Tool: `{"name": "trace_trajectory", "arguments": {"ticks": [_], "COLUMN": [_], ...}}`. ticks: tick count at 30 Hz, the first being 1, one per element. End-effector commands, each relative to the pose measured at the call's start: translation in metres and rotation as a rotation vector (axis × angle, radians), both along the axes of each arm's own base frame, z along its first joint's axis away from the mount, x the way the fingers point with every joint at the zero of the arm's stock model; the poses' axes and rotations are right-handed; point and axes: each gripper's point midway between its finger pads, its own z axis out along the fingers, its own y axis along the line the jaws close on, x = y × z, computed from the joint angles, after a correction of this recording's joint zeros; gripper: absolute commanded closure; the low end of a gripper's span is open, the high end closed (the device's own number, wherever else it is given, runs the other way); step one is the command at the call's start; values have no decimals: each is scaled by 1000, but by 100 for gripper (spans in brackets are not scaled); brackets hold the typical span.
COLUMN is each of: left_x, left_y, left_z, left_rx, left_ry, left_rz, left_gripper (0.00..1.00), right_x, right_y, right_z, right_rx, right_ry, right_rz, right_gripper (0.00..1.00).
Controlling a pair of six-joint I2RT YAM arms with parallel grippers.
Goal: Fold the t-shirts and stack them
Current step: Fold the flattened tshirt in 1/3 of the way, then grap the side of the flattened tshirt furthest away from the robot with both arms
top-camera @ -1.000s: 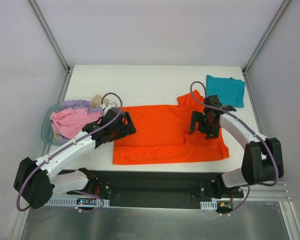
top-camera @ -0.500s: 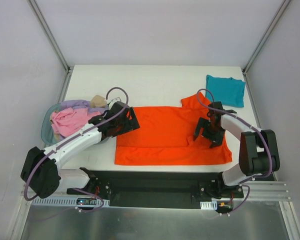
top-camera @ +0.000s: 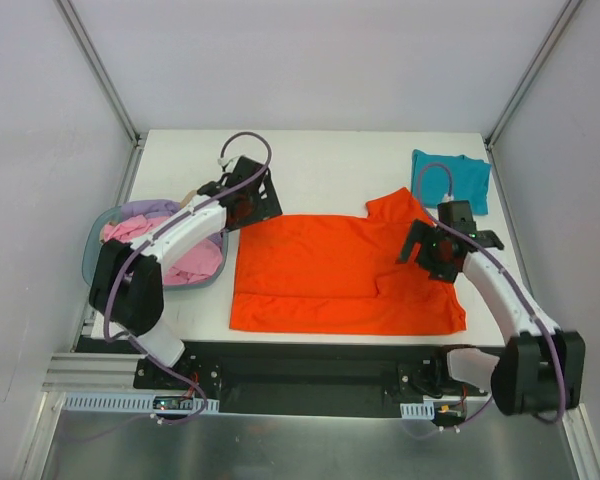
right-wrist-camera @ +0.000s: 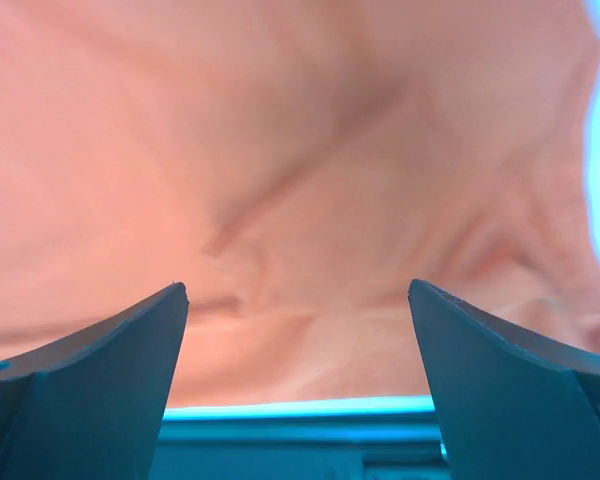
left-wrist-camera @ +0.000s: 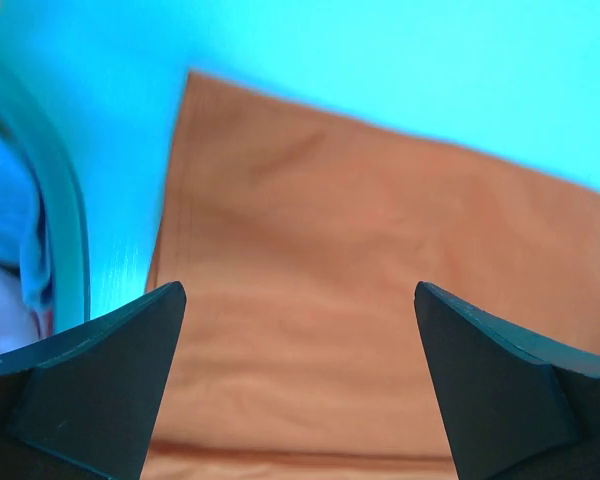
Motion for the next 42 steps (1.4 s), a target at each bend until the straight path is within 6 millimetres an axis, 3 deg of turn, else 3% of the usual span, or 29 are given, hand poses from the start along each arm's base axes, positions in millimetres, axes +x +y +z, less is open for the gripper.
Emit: {"name": "trace_trajectory", "arguments": {"ticks": [1,2,4,5,7,8,10,11,16,22,32,35,39,42], "left_x": [34,40,61,65,85,88,102,103,111,100,83,76,74,74], "left_y": [4,4,0,2,0,2,6,9,35,49,41,47,52,50], "left_z": [12,-3,4,-12,-4,-19,-15,-27,-42,-65,-99,-105,-109,-111], "left_rx": [101,117,129,160,190,222,250,261,281,256,216,240,262,253], "left_ry": [-19,25,1,46,21,56,48,81,134,211,315,329,340,343], "left_rz": [-38,-41,-46,-42,-56,-61,-59,-53,7,35,-3,14,20,17], "left_gripper": [1,1,1,1,1,2,6,8,21,26,41,44,52,64], "right_x": [28,22,15,14,10,9,7,5,9,18,23,23,24,28], "right_y": [-44,-52,-69,-70,-71,-71,-72,-74,-75,-72,-71,-71,-71,-68], "right_z": [104,111,135,140,147,146,142,140,121,107,95,94,93,92], "right_rx": [-154,-184,-225,-230,-237,-240,-263,-271,-299,-298,-300,-300,-298,-290], "right_ry": [-378,-396,-475,-493,-524,-521,-501,-482,-404,-353,-307,-303,-300,-295], "right_rz": [-193,-231,-311,-306,-286,-271,-251,-249,-229,-212,-201,-201,-198,-183], "right_gripper": [3,3,3,3,3,3,3,3,3,3,3,3,3,3]}}
